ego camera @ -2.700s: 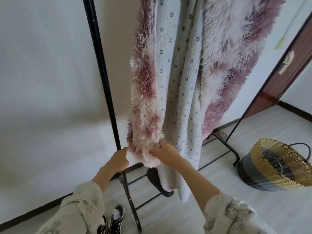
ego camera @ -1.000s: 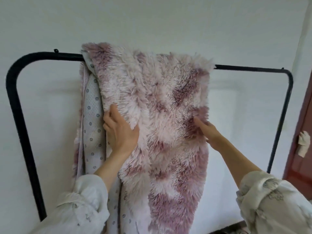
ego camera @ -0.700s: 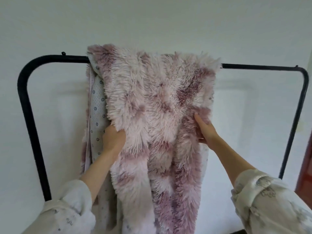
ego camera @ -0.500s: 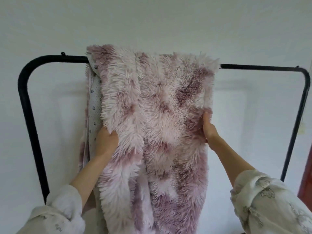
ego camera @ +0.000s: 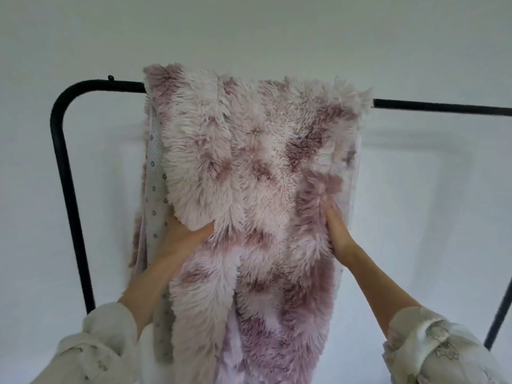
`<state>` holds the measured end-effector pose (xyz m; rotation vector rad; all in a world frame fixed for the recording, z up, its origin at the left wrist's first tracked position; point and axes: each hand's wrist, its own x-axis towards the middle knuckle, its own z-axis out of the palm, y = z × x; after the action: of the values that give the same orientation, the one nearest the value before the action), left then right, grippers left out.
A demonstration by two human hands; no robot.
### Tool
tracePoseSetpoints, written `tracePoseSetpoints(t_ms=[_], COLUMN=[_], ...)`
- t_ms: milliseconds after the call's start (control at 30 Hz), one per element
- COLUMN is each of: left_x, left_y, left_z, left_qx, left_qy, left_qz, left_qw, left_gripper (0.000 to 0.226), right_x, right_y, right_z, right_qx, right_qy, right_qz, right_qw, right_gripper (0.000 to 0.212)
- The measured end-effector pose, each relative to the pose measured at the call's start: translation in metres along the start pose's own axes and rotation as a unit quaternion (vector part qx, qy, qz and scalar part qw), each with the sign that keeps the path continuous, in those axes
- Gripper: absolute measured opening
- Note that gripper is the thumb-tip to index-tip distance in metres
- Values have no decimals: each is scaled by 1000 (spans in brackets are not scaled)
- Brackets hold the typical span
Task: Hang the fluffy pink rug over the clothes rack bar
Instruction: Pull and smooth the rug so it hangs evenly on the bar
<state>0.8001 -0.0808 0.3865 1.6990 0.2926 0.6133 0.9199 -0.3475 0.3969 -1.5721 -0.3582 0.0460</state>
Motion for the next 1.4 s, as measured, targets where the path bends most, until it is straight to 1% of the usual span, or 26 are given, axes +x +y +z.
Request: tracePoseSetpoints(t_ms=[67,100,133,167,267,367,433,467,500,533,567,700,767,800,833,933,967,1033,1067,1100,1133,1167,1200,1233,1300,1400], left_x=[-3,-5,-5,-3,-5,-8,-13,-13,-16,-16,-16,-17,-18,-17,-14,0,4,15,20,25,30,35,38,44,50,59], left_y=[3,5,5,3,4,3,8,10,16,22,30,81,117,136,153,196,207,223,227,233,237,241,245,249,253,256], left_z=[7,10,11,10,4,-1,-2,-4,-6,-9,-14,-28,-32,-34,-35,-40,-40,-41,-42,-43,-44,-46,-48,-50,-55,-58], left_qx=[10,19,23,27,22,18,17,24,30,27,26,-19,-43,-54,-64,-71,-72,-55,-52,-50,-45,-30,-11,10,32,32], left_qy=[36,43,42,36,6,32,51,64,78,97,110,112,113,114,118,134,140,147,152,156,160,161,163,165,161,151], left_qz=[1,-9,-24,-38,-77,-58,-49,-38,-27,-11,12,121,163,175,180,190,191,188,186,188,197,206,210,215,209,174], left_qw=[999,999,999,998,997,998,997,997,996,995,994,986,979,977,975,970,969,970,969,968,966,965,964,963,964,973], left_gripper=[72,73,75,76,69,60,49,33,9,11,21,18,19,21,22,6,4,16,15,6,9,23,31,36,41,56], right_x=[-17,-19,-22,-23,-23,-25,-27,-29,-30,-29,-29,-37,-39,-39,-38,-30,-26,-11,-2,9,17,24,29,35,42,51], right_y=[-6,-3,1,5,9,3,-5,-13,-23,-33,-47,-110,-143,-161,-177,-218,-227,-240,-243,-247,-251,-254,-256,-258,-259,-255], right_z=[20,26,29,31,32,29,30,32,34,36,37,43,43,41,39,30,26,19,15,11,6,2,-2,-6,-14,-18], right_qx=[11,2,-20,-47,-95,-83,-69,-62,-56,-53,-50,-28,-29,-25,-18,-4,-13,-36,-51,-67,-87,-113,-150,-190,-258,-312], right_qy=[-11,-16,-18,-9,44,91,108,111,113,115,117,124,138,143,145,165,171,178,183,190,197,201,200,204,223,241], right_qz=[-33,-31,-24,-13,-2,-17,-42,-62,-77,-92,-103,-186,-229,-246,-253,-229,-219,-209,-200,-192,-186,-187,-194,-200,-201,-176], right_qw=[999,999,999,999,995,992,991,990,989,988,987,974,963,958,956,959,961,961,961,960,959,955,949,939,918,902], right_gripper=[101,105,103,92,44,21,23,23,22,23,23,26,19,14,13,28,37,43,45,46,42,33,24,21,26,34])
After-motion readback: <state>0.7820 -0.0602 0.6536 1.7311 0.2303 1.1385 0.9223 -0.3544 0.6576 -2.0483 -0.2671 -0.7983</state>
